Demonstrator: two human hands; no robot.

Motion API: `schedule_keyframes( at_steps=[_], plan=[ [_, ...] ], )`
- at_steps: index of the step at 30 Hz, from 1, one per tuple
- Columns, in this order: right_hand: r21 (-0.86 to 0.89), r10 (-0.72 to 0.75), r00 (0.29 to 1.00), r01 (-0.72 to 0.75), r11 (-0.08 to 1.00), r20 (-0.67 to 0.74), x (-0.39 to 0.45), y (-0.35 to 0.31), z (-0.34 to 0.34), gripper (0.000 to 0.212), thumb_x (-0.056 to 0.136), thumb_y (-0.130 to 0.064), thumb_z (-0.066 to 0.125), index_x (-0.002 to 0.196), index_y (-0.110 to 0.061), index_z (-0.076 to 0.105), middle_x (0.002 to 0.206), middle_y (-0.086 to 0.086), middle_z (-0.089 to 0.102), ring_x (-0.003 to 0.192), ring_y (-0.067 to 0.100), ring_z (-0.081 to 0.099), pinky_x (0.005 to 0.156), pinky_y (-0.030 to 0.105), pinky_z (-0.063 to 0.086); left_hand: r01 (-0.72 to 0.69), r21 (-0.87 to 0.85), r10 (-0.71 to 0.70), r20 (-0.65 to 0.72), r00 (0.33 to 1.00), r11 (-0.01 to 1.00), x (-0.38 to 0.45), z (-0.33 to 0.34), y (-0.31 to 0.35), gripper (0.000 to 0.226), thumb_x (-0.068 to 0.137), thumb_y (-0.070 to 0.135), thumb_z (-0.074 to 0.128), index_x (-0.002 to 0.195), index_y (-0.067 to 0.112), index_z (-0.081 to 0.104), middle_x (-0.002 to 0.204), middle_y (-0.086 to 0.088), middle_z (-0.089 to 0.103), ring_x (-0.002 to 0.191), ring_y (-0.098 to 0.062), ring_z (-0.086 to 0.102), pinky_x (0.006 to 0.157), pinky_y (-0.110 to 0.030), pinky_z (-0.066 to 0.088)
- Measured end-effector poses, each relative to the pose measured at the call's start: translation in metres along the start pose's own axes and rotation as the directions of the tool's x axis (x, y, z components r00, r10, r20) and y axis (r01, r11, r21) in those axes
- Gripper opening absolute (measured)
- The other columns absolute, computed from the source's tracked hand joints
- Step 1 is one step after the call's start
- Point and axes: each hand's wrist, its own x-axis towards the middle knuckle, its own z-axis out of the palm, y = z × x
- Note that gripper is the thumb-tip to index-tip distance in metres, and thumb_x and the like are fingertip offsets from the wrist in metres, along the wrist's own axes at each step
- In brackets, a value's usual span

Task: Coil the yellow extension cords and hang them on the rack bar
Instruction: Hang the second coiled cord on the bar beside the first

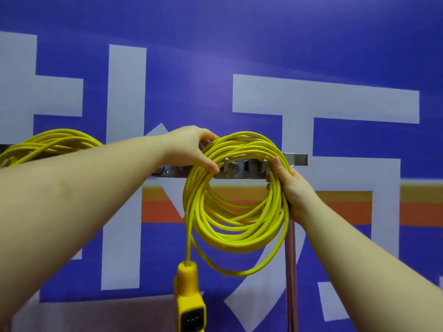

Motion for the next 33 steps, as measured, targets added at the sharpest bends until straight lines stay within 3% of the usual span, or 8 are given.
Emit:
schedule_keyframes(
  at_steps=[4, 9, 14, 17, 21, 23, 25, 33],
  plan=[
    [0.051, -0.029, 0.997, 0.033, 0.998, -0.076, -0.005, 0.008, 0.005, 0.049, 0.085, -0.049, 0.053, 0.111, -0.008, 0.057, 0.068, 0.004, 0.059, 0.051, 0.012, 0.057, 0.046, 0.024, 0.050, 0.002, -0.010, -0.003, -0.068, 0.998, 1.000, -0.011, 0.006, 0.001, 0.078, 0.077, 0.042, 0.070, 0.143, 0.032, 0.031, 0.129, -0.002, 0.053, 0.109, -0.018, 0.054, 0.090, -0.032, 0.048],
    [-0.145, -0.159, 0.962, 0.129, 0.981, -0.220, -0.015, 0.019, 0.014, 0.043, 0.091, -0.050, 0.043, 0.112, -0.014, 0.052, 0.076, 0.009, 0.059, 0.063, 0.019, 0.061, 0.051, 0.024, 0.055, 0.000, -0.056, -0.006, -0.108, 0.994, 0.998, -0.025, 0.017, 0.004, 0.065, 0.090, 0.044, 0.053, 0.147, 0.034, 0.024, 0.142, 0.002, 0.047, 0.127, -0.020, 0.047, 0.092, -0.028, 0.041],
    [-0.266, -0.177, 0.946, 0.104, 0.958, -0.270, -0.024, 0.025, 0.017, 0.074, 0.075, -0.068, 0.034, 0.118, -0.010, 0.052, 0.094, 0.014, 0.063, 0.089, 0.029, 0.063, 0.080, 0.042, 0.054, 0.027, -0.062, -0.034, -0.111, 0.993, 0.998, -0.030, 0.019, 0.008, 0.058, 0.095, 0.044, 0.042, 0.148, 0.035, 0.019, 0.146, 0.001, 0.042, 0.130, -0.023, 0.044, 0.098, -0.035, 0.043],
    [-0.291, -0.129, 0.956, 0.048, 0.955, -0.265, -0.028, 0.023, 0.017, 0.078, 0.077, -0.070, 0.031, 0.124, -0.012, 0.051, 0.104, 0.015, 0.064, 0.099, 0.032, 0.062, 0.087, 0.046, 0.052, 0.042, -0.033, -0.046, -0.115, 0.992, 0.999, -0.032, 0.020, 0.011, 0.056, 0.096, 0.045, 0.039, 0.148, 0.036, 0.017, 0.146, 0.000, 0.042, 0.129, -0.024, 0.045, 0.096, -0.034, 0.043],
    [-0.354, -0.081, 0.970, -0.007, 0.935, -0.231, -0.033, 0.021, 0.012, 0.071, 0.086, -0.066, 0.028, 0.121, -0.009, 0.053, 0.107, 0.009, 0.064, 0.104, 0.026, 0.060, 0.083, 0.035, 0.046, 0.055, 0.004, -0.055, -0.086, 0.995, 0.998, -0.034, 0.019, 0.014, 0.056, 0.098, 0.042, 0.037, 0.149, 0.035, 0.014, 0.147, -0.001, 0.040, 0.130, -0.024, 0.043, 0.097, -0.035, 0.043],
    [-0.386, -0.022, 0.984, -0.048, 0.921, -0.176, -0.031, 0.014, 0.007, 0.081, 0.079, -0.073, 0.029, 0.122, -0.010, 0.055, 0.107, 0.011, 0.065, 0.105, 0.029, 0.061, 0.089, 0.041, 0.050, 0.066, -0.011, -0.067, -0.057, 0.996, 0.998, -0.031, 0.015, 0.014, 0.057, 0.098, 0.041, 0.038, 0.149, 0.034, 0.014, 0.148, -0.001, 0.039, 0.131, -0.024, 0.042, 0.098, -0.036, 0.042],
    [-0.417, 0.015, 0.990, -0.074, 0.906, -0.143, -0.029, 0.005, 0.004, 0.072, 0.086, -0.067, 0.030, 0.125, -0.011, 0.053, 0.110, 0.012, 0.064, 0.105, 0.029, 0.060, 0.094, 0.046, 0.049, 0.079, -0.037, -0.081, -0.042, 0.996, 0.996, -0.029, 0.011, 0.016, 0.057, 0.097, 0.039, 0.041, 0.149, 0.032, 0.017, 0.148, 0.000, 0.040, 0.131, -0.024, 0.042, 0.098, -0.035, 0.042],
    [-0.540, -0.212, 0.974, 0.140, 0.830, -0.074, -0.016, -0.023, 0.010, 0.043, 0.096, -0.047, 0.037, 0.129, -0.021, 0.044, 0.115, 0.002, 0.056, 0.110, 0.021, 0.054, 0.089, 0.033, 0.045, 0.100, -0.055, -0.107, -0.150, 0.983, 0.994, -0.032, 0.019, 0.018, 0.055, 0.097, 0.041, 0.043, 0.147, 0.031, 0.023, 0.144, 0.001, 0.044, 0.128, -0.022, 0.045, 0.093, -0.032, 0.043]
  ],
)
